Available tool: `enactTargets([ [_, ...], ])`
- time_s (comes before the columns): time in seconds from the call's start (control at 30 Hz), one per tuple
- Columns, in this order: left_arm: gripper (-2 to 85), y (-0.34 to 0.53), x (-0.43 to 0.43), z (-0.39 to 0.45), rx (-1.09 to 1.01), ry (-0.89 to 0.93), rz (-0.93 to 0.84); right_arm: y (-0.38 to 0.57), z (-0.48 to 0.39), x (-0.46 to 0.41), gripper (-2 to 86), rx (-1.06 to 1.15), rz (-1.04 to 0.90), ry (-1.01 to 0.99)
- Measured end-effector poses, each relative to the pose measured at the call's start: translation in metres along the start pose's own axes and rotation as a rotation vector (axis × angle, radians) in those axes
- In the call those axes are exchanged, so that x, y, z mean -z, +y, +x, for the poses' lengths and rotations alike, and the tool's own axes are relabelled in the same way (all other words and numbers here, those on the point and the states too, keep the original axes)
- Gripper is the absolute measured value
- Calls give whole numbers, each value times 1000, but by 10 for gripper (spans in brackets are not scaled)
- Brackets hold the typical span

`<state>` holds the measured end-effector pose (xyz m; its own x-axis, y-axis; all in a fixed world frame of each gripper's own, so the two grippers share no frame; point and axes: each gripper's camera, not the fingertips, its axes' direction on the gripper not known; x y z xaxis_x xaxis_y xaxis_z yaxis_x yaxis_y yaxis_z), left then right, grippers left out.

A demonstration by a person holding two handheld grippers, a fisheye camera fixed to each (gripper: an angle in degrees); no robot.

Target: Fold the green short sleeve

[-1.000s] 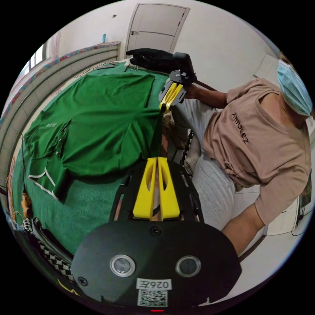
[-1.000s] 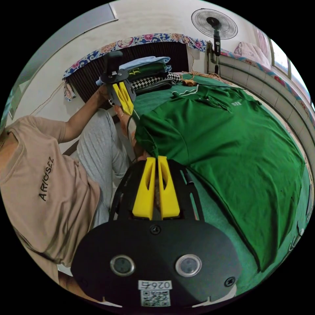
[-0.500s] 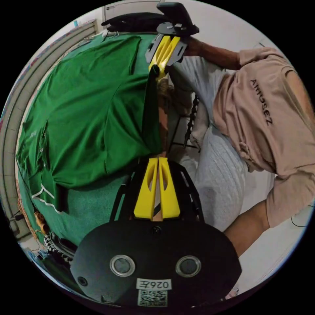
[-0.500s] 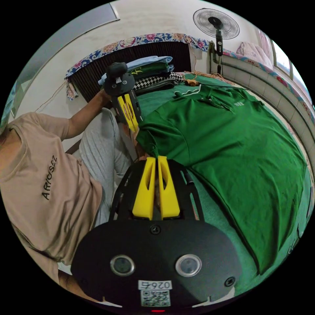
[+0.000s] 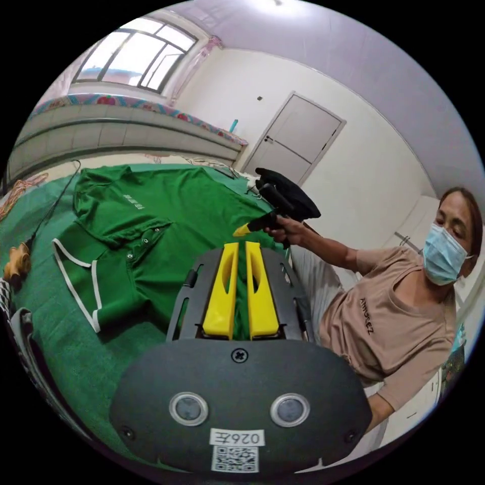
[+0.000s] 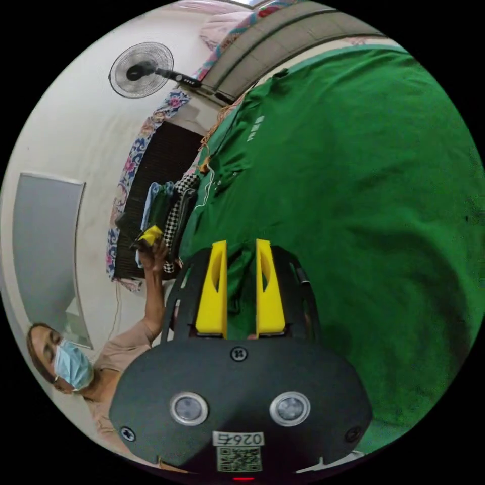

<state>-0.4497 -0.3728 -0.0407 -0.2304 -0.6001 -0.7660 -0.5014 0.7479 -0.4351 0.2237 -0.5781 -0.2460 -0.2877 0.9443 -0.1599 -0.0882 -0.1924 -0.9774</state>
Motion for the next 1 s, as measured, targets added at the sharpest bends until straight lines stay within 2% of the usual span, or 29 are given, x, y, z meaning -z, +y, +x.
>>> enactTargets([
  [0.1,56,2,-9,20,-94,-62,-103,10,-19,-7,64,108,11,141],
  [0.2,89,7,-16,41,-198,-150,-193,27,-76,-37,67,437,-62,286],
  [0.27,96,10,-22,48,-253,-189,-235,52,-128,-70,65,755,-145,362],
  [0.37,118,15,-39,57,-346,-208,-327,73,-167,-121,87,987,-238,521],
  [0.43,131,16,-63,57,-368,-226,-449,76,-173,-154,89,1045,-317,606],
  [0.5,131,16,-84,52,-347,-222,-585,73,-171,-183,43,1031,-422,683],
  [0.53,132,15,-95,49,-330,-220,-679,70,-172,-185,16,1012,-368,736],
  [0.57,133,15,-97,48,-328,-223,-701,65,-176,-179,-1,997,-317,718],
  [0.67,137,5,-85,49,-350,-217,-618,43,-181,-153,-4,909,-269,533],
  [0.73,135,-9,-72,43,-334,-201,-502,25,-180,-142,1,862,-235,454],
  [0.8,122,-19,-70,32,-297,-183,-461,1,-176,-139,10,803,-202,408],
  [0.93,13,-32,-78,-11,-96,-97,-567,-74,-143,-157,54,558,-154,413],
  [1.0,2,-31,-73,-30,-13,-34,-561,-100,-120,-163,67,445,-160,440],
])
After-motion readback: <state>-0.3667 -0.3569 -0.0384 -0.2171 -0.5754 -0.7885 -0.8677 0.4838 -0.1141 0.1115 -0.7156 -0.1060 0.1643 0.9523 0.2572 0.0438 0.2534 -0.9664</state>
